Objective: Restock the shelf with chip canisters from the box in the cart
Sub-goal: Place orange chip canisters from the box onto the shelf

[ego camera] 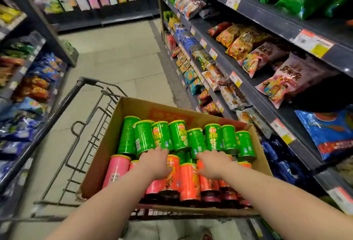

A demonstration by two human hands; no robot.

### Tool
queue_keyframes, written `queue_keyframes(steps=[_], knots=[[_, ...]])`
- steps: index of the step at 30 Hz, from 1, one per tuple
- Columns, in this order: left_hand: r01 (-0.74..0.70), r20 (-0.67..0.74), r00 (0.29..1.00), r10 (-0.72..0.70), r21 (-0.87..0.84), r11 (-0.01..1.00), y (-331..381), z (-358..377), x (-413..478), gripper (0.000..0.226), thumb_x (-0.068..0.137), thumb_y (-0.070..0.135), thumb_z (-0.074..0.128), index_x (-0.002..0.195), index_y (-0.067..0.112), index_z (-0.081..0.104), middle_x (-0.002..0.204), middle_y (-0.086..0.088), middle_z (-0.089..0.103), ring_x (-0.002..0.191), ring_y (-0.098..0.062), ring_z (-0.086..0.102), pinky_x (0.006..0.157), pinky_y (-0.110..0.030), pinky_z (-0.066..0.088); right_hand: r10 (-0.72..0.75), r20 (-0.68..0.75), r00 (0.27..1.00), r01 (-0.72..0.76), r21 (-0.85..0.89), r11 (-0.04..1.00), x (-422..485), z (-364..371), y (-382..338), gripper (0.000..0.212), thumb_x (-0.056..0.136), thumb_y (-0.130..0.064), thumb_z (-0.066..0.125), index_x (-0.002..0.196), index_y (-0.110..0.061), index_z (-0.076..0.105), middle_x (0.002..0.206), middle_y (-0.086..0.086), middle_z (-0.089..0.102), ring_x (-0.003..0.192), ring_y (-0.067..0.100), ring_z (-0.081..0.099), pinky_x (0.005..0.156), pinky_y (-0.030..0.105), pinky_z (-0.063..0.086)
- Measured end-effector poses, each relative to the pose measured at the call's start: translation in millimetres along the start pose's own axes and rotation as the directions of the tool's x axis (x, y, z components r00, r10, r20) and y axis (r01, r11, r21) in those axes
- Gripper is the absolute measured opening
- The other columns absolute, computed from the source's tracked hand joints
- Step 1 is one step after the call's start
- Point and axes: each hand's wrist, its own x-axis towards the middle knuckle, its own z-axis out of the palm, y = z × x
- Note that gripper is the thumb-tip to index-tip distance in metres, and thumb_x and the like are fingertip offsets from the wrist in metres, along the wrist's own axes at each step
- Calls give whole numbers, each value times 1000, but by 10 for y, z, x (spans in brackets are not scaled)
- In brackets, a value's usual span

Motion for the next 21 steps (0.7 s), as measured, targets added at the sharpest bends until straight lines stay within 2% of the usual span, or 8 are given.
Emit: queue_keyframes(steps=[7, 12, 15, 18, 21], knots=[[187, 151, 975, -165, -143, 972, 65, 194, 65, 78, 81, 54, 58, 142, 17, 27, 134, -10, 48, 120, -30, 52, 94, -42, 46, -74, 92, 993, 73, 18, 997, 257, 195, 103, 61, 89, -54, 51, 136, -17, 41, 138, 9, 49, 124, 31, 49, 99, 41, 44], [319, 219, 941, -258, -324, 891, 133, 337, 104, 100, 79, 56, 64, 150, 10, 11, 143, -12, 44, 127, -28, 47, 101, -36, 41, -113, 105, 988, 107, 67, 992, 337, 353, 116, 64, 84, -62, 52, 126, -14, 45, 129, 10, 53, 118, 30, 52, 92, 40, 46], [391, 268, 915, -303, -398, 830, 173, 386, 107, 109, 77, 58, 65, 151, 9, 2, 147, -14, 39, 131, -28, 44, 104, -35, 39, -99, 105, 990, 83, 146, 986, 338, 415, 89, 71, 83, -61, 54, 134, -14, 40, 131, 11, 50, 118, 31, 52, 93, 41, 47], [462, 298, 886, -357, -487, 741, 203, 395, 134, 102, 77, 53, 69, 149, 7, 12, 143, -14, 45, 126, -29, 49, 100, -35, 41, -41, 107, 993, 15, 234, 972, 337, 457, 42, 74, 81, -59, 59, 137, -16, 37, 131, 10, 50, 117, 30, 53, 93, 41, 48], [512, 347, 859, -377, -571, 642, 206, 396, 142, 81, 77, 45, 72, 138, 9, 31, 134, -13, 51, 117, -29, 54, 94, -35, 46, 33, 102, 994, -69, 374, 925, 322, 473, -17, 74, 81, -51, 64, 140, -18, 33, 132, 8, 52, 117, 28, 54, 93, 39, 48]])
